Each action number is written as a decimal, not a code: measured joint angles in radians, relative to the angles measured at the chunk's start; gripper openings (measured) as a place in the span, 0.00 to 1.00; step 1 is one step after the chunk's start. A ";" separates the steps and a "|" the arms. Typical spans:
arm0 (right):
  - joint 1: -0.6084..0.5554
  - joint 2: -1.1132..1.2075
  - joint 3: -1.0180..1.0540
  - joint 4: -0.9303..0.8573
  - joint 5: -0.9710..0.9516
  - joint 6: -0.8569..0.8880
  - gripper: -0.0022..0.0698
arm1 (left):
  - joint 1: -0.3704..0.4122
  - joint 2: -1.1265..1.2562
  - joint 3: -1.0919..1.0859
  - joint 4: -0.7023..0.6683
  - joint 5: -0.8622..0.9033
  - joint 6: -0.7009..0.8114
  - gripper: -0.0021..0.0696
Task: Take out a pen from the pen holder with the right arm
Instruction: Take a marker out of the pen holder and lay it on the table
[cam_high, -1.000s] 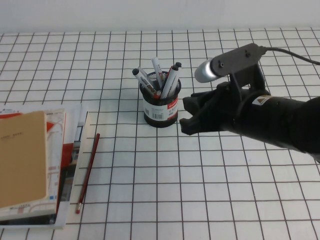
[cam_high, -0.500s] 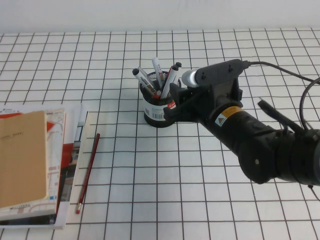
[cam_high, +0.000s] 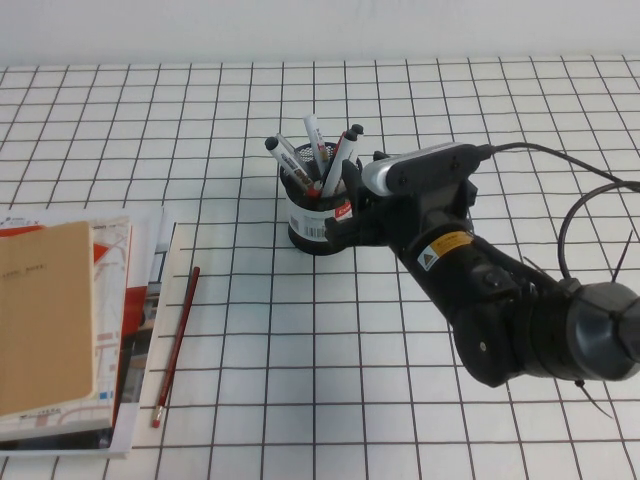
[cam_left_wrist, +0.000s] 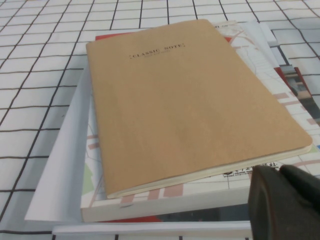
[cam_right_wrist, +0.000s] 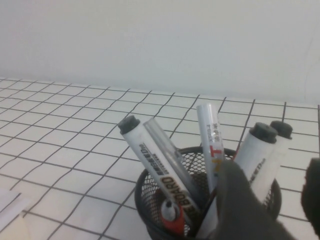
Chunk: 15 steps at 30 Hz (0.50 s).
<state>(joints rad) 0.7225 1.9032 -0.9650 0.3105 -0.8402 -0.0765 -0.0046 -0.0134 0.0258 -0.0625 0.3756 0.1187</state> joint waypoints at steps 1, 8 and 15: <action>0.000 0.005 0.000 0.000 -0.004 0.002 0.39 | 0.000 0.000 0.000 0.000 0.000 0.000 0.02; 0.000 0.026 -0.020 0.000 -0.018 0.041 0.33 | 0.000 0.000 0.000 0.000 0.000 0.000 0.02; 0.000 0.061 -0.080 0.000 -0.007 0.047 0.32 | 0.000 0.000 0.000 0.000 0.000 0.000 0.02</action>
<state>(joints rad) 0.7225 1.9640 -1.0454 0.3105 -0.8468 -0.0296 -0.0046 -0.0134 0.0258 -0.0625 0.3756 0.1187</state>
